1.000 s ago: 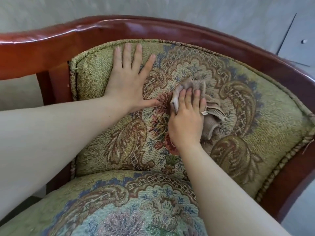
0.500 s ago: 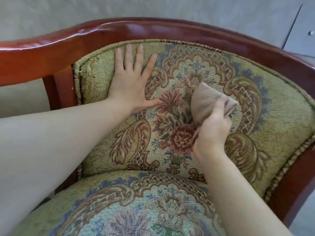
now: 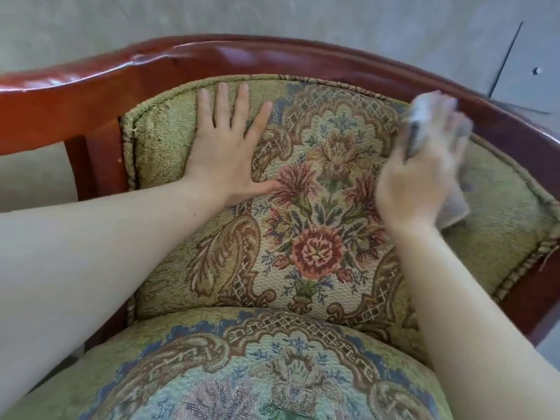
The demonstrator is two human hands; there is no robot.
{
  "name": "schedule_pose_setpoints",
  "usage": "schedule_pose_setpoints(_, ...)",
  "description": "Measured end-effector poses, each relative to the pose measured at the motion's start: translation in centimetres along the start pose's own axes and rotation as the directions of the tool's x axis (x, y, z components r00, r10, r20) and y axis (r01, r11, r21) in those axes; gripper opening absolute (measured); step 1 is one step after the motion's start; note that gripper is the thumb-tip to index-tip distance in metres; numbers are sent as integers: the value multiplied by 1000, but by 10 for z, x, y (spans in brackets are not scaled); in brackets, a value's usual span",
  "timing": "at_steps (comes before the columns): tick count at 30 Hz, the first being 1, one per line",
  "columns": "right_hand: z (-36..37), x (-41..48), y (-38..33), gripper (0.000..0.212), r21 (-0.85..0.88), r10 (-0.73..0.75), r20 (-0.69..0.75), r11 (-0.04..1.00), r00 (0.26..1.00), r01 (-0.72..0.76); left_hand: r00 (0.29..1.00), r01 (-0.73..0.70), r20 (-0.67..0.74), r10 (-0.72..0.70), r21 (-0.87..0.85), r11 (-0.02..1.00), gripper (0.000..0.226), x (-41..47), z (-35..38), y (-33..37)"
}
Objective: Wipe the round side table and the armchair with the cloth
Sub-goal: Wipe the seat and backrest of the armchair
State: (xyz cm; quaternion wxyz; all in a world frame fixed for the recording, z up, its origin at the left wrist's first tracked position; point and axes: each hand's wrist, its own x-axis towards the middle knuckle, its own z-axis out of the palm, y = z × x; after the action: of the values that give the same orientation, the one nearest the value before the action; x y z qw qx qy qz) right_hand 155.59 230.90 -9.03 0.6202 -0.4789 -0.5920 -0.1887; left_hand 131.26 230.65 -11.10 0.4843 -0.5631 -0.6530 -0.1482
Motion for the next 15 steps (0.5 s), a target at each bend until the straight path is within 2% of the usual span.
schedule_pose_setpoints(2,21,-15,4,59,-212,-44,297,971,954,111,1000,-5,-19,5,-8,1000,126,1,0,0)
schedule_pose_setpoints(4,36,-24,10,59,-266,-40,420,950,907,164,1000,-4,-18,4,-22,1000,126,0,0,0)
schedule_pose_setpoints(11,61,-53,-4,61,-176,-105,465,962,879,207,1000,8,-21,-9,-26,1000,126,-1,0,0)
schedule_pose_setpoints(13,66,-64,-8,60,-89,-128,480,977,868,193,1000,10,-8,-10,-32,999,126,-1,-1,0)
schedule_pose_setpoints(15,67,-75,-13,57,78,-143,541,990,829,119,1000,9,-11,-10,-34,999,125,-1,-1,1)
